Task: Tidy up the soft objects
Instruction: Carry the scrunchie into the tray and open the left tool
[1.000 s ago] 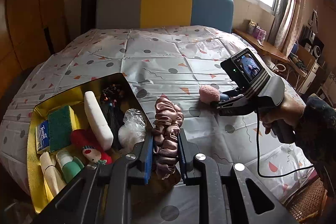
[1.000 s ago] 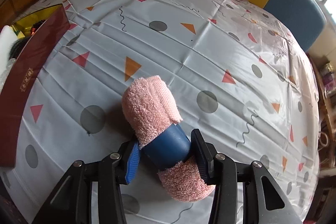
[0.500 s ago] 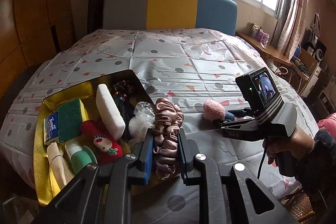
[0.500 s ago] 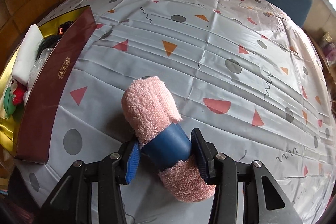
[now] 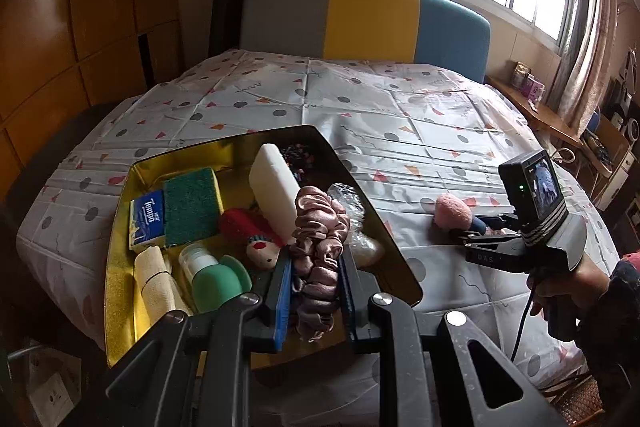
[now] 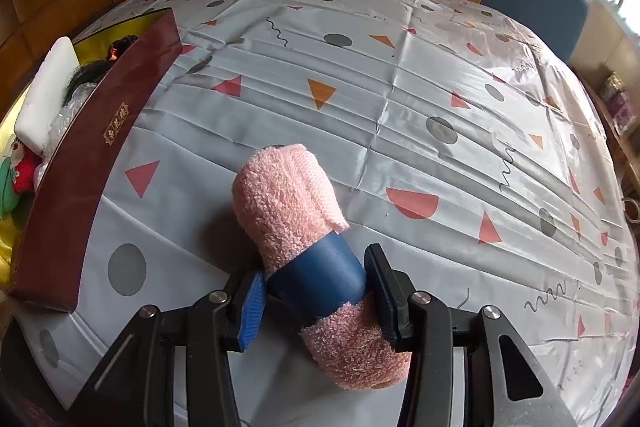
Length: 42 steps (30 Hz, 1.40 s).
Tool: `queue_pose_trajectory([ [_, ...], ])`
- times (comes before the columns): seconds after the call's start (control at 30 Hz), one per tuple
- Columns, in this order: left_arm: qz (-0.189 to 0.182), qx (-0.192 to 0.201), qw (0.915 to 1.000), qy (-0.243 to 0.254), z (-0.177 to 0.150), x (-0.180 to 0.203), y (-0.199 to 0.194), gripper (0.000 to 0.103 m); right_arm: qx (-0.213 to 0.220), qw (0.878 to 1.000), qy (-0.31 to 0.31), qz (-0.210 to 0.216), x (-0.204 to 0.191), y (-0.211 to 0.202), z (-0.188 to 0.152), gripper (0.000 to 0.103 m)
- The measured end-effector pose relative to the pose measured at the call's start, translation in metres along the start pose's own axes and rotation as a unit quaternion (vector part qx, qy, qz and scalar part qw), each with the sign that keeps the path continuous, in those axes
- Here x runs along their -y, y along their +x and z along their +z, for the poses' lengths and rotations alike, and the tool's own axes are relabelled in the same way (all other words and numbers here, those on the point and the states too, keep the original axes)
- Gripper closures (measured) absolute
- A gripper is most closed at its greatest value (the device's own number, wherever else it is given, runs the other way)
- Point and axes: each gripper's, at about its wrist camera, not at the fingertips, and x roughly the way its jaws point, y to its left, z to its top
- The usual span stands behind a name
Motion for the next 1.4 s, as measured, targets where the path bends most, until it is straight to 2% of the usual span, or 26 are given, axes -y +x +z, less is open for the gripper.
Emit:
queue_pose_trajectory([
  [0.5,0.04,-0.009,0.9977,-0.054,-0.019,-0.052,-0.01,0.083,0.018,1.0,-0.008,-0.023,-0.006,-0.001,-0.006,0.055],
  [0.77,0.081,-0.004,0.9867,-0.141,-0.033,-0.123,-0.03,0.083,0.022,0.999,-0.007,-0.025,-0.006,-0.002,-0.007,0.055],
  [0.87,0.077,-0.003,0.9823,-0.171,-0.032,-0.138,-0.03,0.083,0.026,0.999,-0.005,-0.025,-0.006,-0.002,-0.008,0.055],
  [1.0,0.05,-0.009,0.9802,-0.191,-0.027,-0.141,-0.025,0.083,0.029,0.999,-0.002,-0.024,-0.006,-0.002,-0.008,0.055],
  [1.17,0.025,-0.017,0.9815,-0.189,-0.015,-0.127,-0.011,0.083,0.033,0.999,0.001,-0.022,-0.005,-0.003,-0.009,0.055],
  [1.4,0.025,-0.025,0.9864,-0.16,0.004,-0.105,0.01,0.083,0.037,0.999,0.003,-0.022,-0.005,-0.003,-0.01,0.055],
])
